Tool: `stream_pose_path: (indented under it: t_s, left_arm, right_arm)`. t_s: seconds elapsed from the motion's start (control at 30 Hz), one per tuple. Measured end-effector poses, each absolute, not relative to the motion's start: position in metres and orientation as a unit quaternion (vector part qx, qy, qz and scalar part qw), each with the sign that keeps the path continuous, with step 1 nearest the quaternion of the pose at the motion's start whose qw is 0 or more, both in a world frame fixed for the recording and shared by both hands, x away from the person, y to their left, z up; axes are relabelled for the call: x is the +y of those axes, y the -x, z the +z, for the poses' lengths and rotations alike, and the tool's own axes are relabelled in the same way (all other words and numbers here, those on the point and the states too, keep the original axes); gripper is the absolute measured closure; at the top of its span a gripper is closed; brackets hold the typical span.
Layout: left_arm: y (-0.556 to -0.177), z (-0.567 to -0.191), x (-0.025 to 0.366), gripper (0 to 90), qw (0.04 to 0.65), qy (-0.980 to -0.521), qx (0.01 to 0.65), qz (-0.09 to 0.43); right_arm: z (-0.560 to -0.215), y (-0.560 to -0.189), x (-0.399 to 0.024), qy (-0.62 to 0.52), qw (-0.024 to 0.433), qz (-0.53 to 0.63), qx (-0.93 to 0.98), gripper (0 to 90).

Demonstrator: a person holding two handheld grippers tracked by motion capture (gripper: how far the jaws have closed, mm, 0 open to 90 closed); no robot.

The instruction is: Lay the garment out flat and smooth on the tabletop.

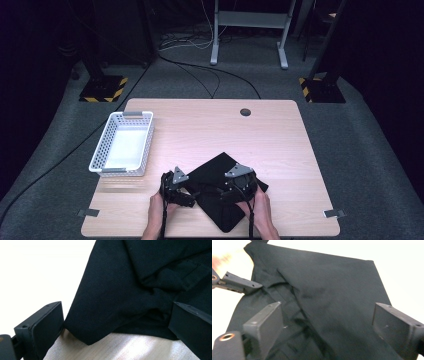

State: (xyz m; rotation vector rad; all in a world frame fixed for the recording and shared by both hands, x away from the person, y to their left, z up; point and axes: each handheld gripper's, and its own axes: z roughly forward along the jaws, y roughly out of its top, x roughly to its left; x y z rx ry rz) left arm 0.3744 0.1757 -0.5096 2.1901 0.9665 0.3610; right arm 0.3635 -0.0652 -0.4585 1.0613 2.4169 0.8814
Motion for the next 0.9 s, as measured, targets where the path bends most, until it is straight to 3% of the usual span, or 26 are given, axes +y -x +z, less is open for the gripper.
stream_pose_path:
  t_s: [0.2,0.33,0.5,0.63,0.9]
  left_arm:
    - [-0.374,-0.51,0.176,0.2,0.353,-0.846,0.374,0.139]
    - [-0.374,-0.51,0.176,0.4,0.353,-0.847,0.373,0.139]
    - [-0.375,-0.51,0.176,0.5,0.353,-0.847,0.373,0.139]
    - [-0.374,-0.51,0.176,0.5,0.353,-0.847,0.373,0.138]
    - [-0.375,-0.51,0.176,0.8,0.353,-0.846,0.374,0.138]
  right_arm:
    - [-0.463,-0.367,-0.049,-0.361,0.164,0.306,0.866,18.2]
    - [-0.471,-0.369,-0.038,-0.354,0.159,0.284,0.877,33.5]
    - [-0.475,-0.372,-0.035,-0.353,0.157,0.278,0.879,45.1]
    - [-0.474,-0.376,-0.036,-0.362,0.152,0.289,0.873,65.1]
    - [-0.473,-0.378,-0.037,-0.358,0.164,0.293,0.871,84.7]
